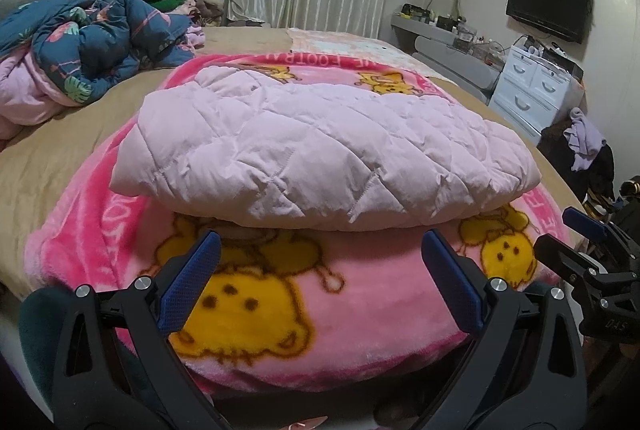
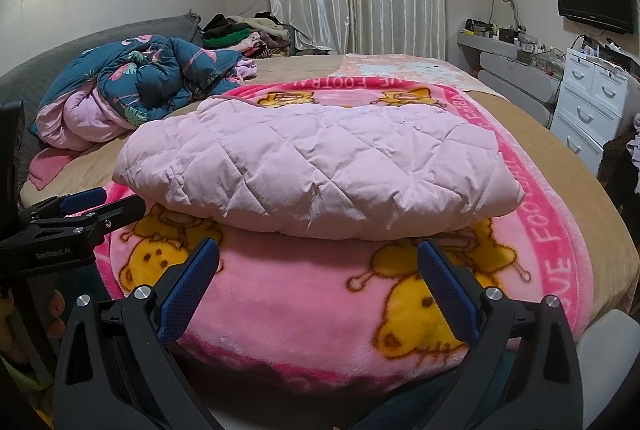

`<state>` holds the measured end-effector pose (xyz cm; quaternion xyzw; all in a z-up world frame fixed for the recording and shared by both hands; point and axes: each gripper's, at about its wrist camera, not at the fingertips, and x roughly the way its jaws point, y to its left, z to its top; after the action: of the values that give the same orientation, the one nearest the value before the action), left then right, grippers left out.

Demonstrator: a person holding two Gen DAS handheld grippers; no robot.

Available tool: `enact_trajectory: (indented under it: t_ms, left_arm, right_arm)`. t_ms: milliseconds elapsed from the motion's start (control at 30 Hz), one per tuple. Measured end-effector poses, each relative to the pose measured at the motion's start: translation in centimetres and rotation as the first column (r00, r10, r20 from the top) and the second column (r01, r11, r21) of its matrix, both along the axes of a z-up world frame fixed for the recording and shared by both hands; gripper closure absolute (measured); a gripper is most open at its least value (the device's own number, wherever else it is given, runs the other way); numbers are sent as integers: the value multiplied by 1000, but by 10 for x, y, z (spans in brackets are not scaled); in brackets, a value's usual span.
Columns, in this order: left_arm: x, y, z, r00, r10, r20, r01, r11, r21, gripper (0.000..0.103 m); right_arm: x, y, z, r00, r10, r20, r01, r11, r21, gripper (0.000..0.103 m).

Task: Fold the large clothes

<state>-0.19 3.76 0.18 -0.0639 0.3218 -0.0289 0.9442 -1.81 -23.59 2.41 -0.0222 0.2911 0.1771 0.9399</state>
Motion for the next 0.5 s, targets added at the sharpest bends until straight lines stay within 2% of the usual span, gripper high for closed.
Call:
enact_trajectory:
  t_ms: [500]
  left_arm:
    - [-1, 2, 3, 1000, 5, 7, -5, 1000, -6, 9]
  right_arm:
    - [1, -1, 1, 1000, -3, -1, 3, 1000, 0, 4]
